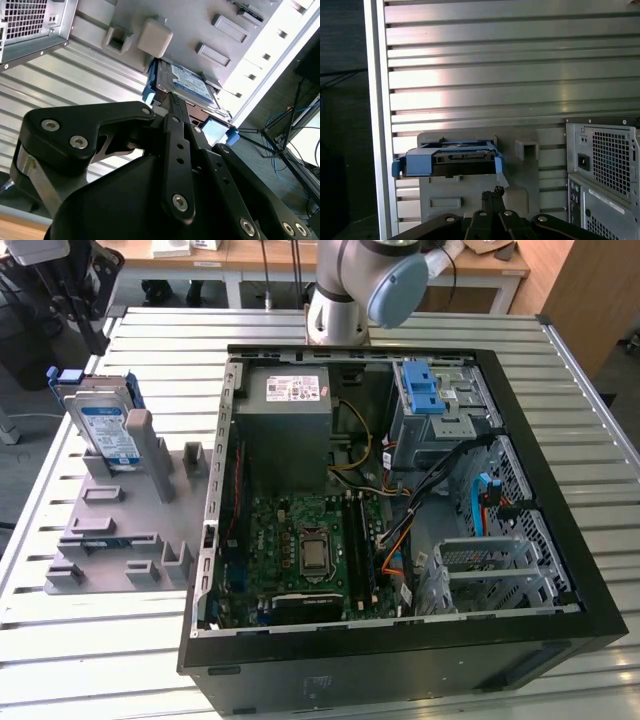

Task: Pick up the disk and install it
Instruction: 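Reach for the disk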

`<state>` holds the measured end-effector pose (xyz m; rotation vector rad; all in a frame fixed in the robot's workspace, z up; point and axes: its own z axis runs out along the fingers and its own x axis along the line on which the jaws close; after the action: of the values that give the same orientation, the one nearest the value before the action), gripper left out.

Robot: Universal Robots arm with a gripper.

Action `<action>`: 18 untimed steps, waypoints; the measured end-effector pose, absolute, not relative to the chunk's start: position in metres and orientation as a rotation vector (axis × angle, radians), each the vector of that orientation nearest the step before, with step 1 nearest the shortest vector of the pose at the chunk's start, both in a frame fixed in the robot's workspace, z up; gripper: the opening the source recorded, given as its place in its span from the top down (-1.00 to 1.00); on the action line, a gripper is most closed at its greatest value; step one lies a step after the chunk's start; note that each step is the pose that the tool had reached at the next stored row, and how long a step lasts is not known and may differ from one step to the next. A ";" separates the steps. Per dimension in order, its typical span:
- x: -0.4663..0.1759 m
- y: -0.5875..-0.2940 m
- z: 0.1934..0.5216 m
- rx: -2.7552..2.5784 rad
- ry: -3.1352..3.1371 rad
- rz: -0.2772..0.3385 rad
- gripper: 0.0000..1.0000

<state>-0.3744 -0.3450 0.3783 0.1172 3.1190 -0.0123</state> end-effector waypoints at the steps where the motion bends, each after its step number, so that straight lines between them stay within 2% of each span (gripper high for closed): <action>1: -0.376 -0.344 0.378 0.117 3.119 -0.014 0.79; 18: -0.411 -0.337 0.375 0.117 3.120 -0.027 0.79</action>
<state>-0.4112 -0.3374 0.3745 0.1170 3.1201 -0.0275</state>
